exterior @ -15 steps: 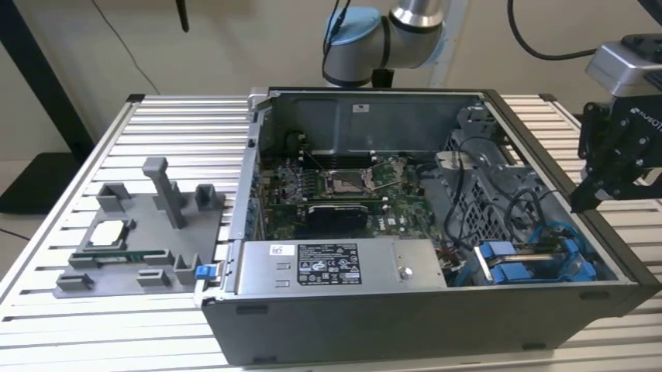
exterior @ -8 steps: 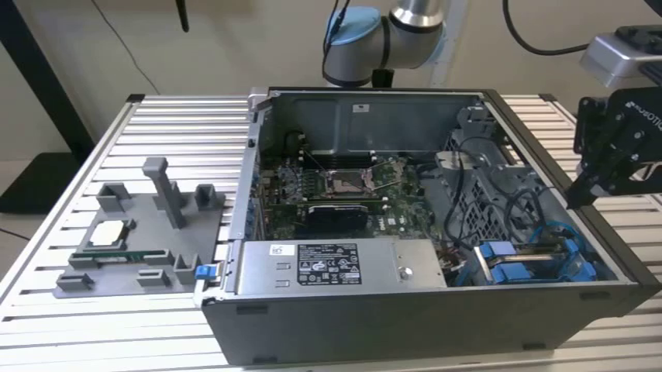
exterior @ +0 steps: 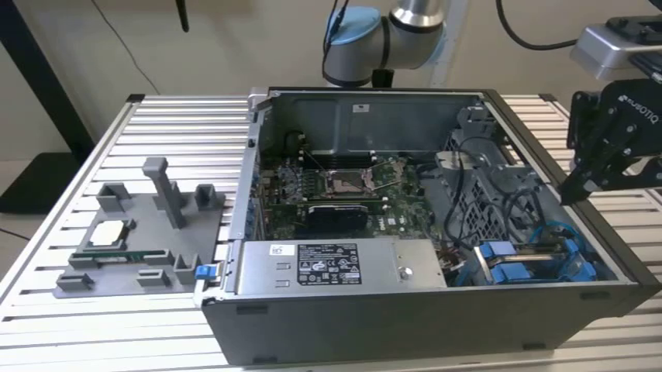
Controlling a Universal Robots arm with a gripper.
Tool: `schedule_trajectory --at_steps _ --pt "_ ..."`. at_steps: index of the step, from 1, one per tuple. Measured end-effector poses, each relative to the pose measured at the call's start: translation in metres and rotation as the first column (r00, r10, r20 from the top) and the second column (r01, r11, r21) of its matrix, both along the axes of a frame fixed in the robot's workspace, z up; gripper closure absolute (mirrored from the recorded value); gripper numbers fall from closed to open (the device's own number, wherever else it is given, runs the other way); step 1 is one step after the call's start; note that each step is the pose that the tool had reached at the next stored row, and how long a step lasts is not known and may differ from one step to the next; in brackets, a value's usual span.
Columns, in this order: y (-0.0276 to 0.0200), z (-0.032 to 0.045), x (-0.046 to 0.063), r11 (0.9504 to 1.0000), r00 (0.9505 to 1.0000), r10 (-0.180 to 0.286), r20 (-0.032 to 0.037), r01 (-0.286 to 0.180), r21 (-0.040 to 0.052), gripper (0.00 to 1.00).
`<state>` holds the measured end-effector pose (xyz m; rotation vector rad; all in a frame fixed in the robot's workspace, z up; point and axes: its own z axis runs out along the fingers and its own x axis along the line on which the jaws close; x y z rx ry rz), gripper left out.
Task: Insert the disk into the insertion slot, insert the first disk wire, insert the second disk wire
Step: 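Insert the second disk wire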
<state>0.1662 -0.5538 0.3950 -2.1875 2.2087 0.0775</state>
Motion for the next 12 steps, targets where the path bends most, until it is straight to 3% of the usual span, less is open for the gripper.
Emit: schedule_trajectory --at_steps 12 --pt "0.0012 0.0027 -0.021 1.0 1.0 0.0 0.0 0.0 -0.0001 1.0"
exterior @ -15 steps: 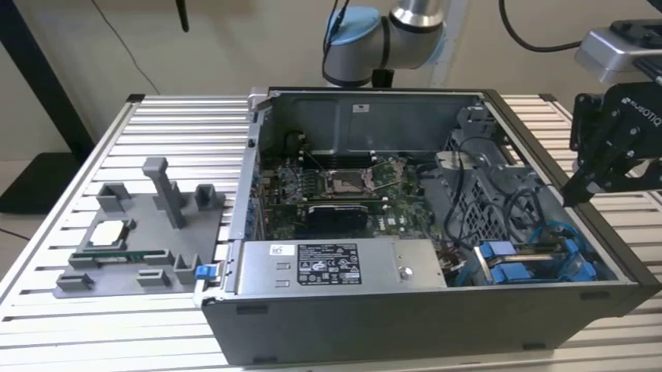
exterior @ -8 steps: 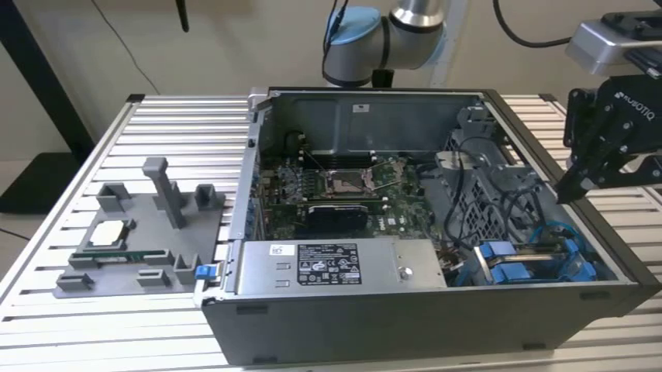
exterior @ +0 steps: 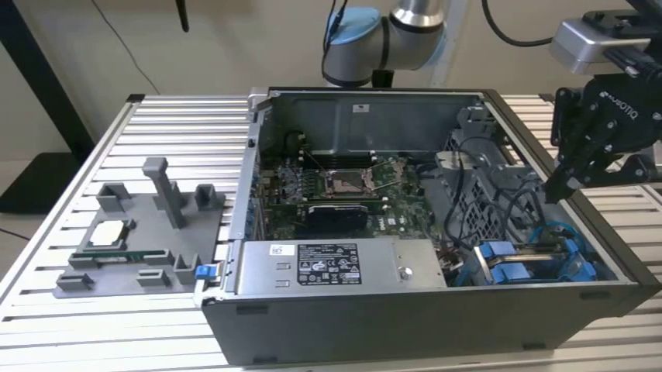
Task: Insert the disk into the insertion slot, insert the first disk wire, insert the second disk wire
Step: 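Insert the second disk wire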
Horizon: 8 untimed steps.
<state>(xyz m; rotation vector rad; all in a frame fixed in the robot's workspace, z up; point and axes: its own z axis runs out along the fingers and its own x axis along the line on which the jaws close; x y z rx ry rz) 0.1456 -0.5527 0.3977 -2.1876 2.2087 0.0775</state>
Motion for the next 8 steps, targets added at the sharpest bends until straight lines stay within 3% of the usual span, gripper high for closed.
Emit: schedule_trajectory --at_steps 8 --pt "-0.0001 -0.002 -0.019 1.0 1.0 0.0 0.0 0.0 0.0001 1.0"
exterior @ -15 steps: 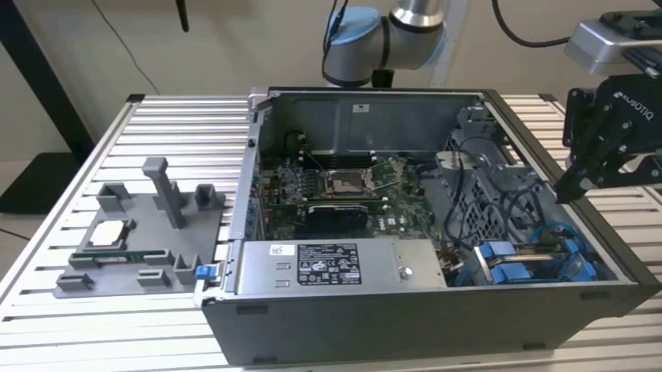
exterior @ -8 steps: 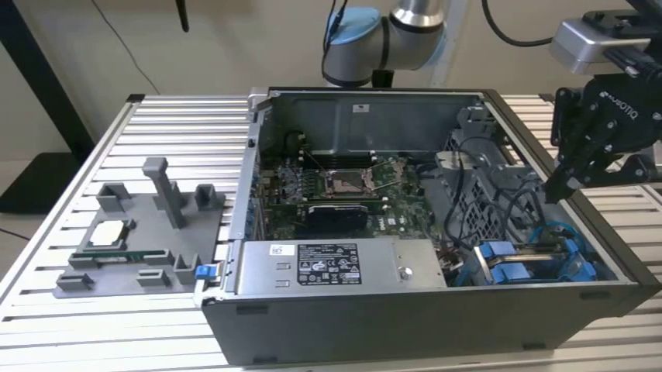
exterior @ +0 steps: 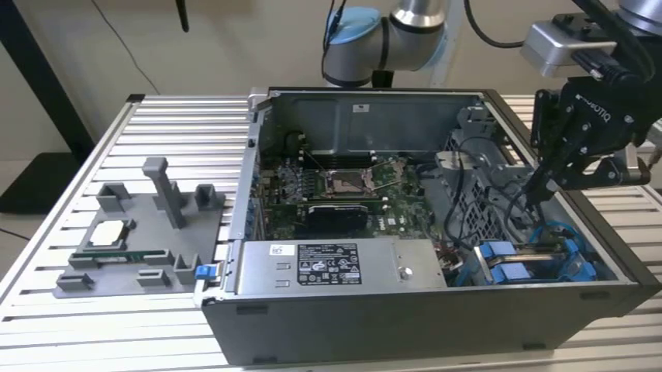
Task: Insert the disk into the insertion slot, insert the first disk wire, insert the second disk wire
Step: 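Insert the second disk wire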
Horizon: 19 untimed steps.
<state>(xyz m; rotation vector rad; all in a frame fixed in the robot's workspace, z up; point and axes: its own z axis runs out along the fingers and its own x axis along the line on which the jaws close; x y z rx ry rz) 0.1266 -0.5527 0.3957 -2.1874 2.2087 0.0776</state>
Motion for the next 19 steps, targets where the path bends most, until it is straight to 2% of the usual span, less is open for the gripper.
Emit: schedule_trajectory --at_steps 4,9,12,13,15,18,19 --pt "-0.0008 -0.0027 -0.008 1.0 1.0 0.0 0.0014 0.0 0.0004 1.0" --pt "-0.0072 -0.0077 -0.013 1.0 1.0 0.0 0.0068 0.0 0.0034 1.0" --pt "-0.0117 -0.01 -0.013 0.9999 0.9999 0.0 0.0172 0.0 0.0164 1.0" --pt "-0.0142 -0.0108 -0.013 0.9995 0.9997 0.0 0.0224 0.0 0.0315 1.0" --pt "-0.0172 -0.0117 -0.013 0.9989 0.9996 -0.001 0.0266 0.0 0.0462 1.0" --pt "-0.0226 -0.0128 -0.013 0.9987 0.9996 -0.001 0.0285 0.0 0.051 1.0" --pt "-0.0226 -0.0127 -0.013 0.9987 0.9996 -0.001 0.0285 0.0 0.0519 1.0"
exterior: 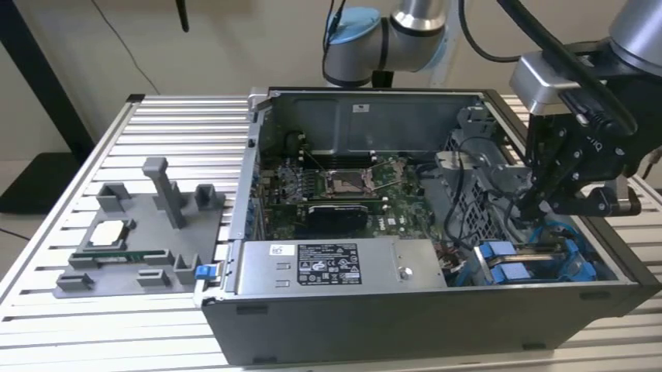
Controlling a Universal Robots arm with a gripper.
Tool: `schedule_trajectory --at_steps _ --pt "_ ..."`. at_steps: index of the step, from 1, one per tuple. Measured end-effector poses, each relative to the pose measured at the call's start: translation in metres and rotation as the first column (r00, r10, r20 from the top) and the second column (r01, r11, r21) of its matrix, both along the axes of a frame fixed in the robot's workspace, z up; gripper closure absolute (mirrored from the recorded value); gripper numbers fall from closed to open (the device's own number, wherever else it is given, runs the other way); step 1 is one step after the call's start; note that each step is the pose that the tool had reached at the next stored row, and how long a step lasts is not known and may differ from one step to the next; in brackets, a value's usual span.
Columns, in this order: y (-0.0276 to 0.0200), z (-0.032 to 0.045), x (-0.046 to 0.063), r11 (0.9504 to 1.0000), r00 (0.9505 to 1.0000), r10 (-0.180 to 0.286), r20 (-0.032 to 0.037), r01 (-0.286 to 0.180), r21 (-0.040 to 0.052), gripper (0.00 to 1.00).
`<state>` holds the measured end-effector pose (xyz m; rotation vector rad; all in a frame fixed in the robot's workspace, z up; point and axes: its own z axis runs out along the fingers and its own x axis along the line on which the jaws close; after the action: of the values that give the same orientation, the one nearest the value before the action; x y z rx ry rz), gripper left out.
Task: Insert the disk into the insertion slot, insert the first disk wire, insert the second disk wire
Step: 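Insert the second disk wire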
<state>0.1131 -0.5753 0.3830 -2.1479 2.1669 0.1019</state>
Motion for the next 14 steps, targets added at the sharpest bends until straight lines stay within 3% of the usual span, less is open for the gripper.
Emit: schedule_trajectory --at_steps 5,10,14 --pt "-0.0002 -0.0039 0.0 1.0 1.0 0.0 0.0037 0.0 0.0073 1.0" --pt "-0.001 -0.0093 0.0 0.9997 1.0 -0.002 0.0097 0.001 0.0239 1.0" --pt "-0.0049 -0.0139 0.0 0.9992 0.9999 -0.004 0.0108 0.004 0.0409 1.0"
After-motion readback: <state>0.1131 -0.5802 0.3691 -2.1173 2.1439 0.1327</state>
